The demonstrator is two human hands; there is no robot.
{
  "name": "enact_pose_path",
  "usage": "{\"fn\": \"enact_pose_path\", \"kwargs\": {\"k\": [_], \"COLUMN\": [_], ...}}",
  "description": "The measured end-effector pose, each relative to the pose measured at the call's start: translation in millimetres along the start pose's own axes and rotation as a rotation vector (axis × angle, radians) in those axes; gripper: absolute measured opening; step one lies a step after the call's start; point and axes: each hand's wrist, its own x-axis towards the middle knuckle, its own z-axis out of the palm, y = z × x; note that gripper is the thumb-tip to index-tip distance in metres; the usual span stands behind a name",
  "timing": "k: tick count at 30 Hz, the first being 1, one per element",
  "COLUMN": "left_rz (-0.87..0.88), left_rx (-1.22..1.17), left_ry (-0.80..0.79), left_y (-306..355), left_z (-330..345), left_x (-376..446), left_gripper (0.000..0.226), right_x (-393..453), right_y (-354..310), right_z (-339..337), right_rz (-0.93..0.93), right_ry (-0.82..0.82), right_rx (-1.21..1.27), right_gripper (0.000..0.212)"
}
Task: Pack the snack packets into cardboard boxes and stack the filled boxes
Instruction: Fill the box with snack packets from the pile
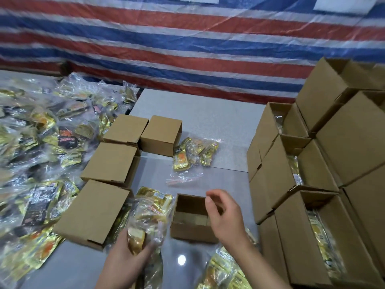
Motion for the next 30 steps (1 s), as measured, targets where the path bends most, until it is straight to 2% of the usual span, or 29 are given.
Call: {"fn": "enact_pose_path", "kwargs": {"k": [2,5,8,10,13,14,16,19,20,22,23,25,28,30], "left_rz": [0.130,0.300,0.393,0.490,0.590,0.568,0.540,0.515,0.494,0.431,0.399,0.329,0.252,0.241], "left_rx": [-0.070,-0.171,-0.228,-0.235,0.098,0.210,0.265,0.021,0.016,0.192,0.296,0.430,0.396,0.325], "left_ry": [0.001,0.002,-0.019,-0.003,0.069,0.053,-0.051,-0.206,-0.233,-0.253,-0.275,-0.351,-0.413,-0.401], "left_y": [50,128,189,217,242,250,249,226,209,165,142,101,62,52], "left_z": [-8,1,15,22,34,38,46,45,44,46,49,58,72,78], "left_x": [5,12,18,19,23,26,34,54,63,83,91,103,111,113], "left_gripper": [0.055,0.052,0.046,0.050,0.078,0.082,0.080,0.074,0.069,0.055,0.052,0.052,0.046,0.034], "right_x": [6,19,37,49,61,64,64,63,63,63,65,68,72,74], "right_y": [-29,-68,-98,-107,-103,-100,-87,-77,-72,-65,-61,-53,-37,-22], "right_z": [9,20,5,-15,-43,-49,-60,-77,-80,-81,-79,-69,-43,-24], "right_rz": [0.149,0.331,0.429,0.405,0.409,0.404,0.392,0.338,0.309,0.199,0.131,0.044,0.040,0.053], "right_ry": [-0.132,-0.342,-0.366,-0.361,-0.350,-0.346,-0.339,-0.273,-0.240,-0.219,-0.265,-0.441,-0.680,-0.799], "right_rx": [0.249,0.602,0.824,0.880,0.919,0.889,0.769,0.558,0.490,0.255,0.092,-0.165,-0.406,-0.551], "right_gripper": [0.017,0.057,0.077,0.076,0.062,0.059,0.056,0.066,0.067,0.055,0.052,0.059,0.063,0.053]}}
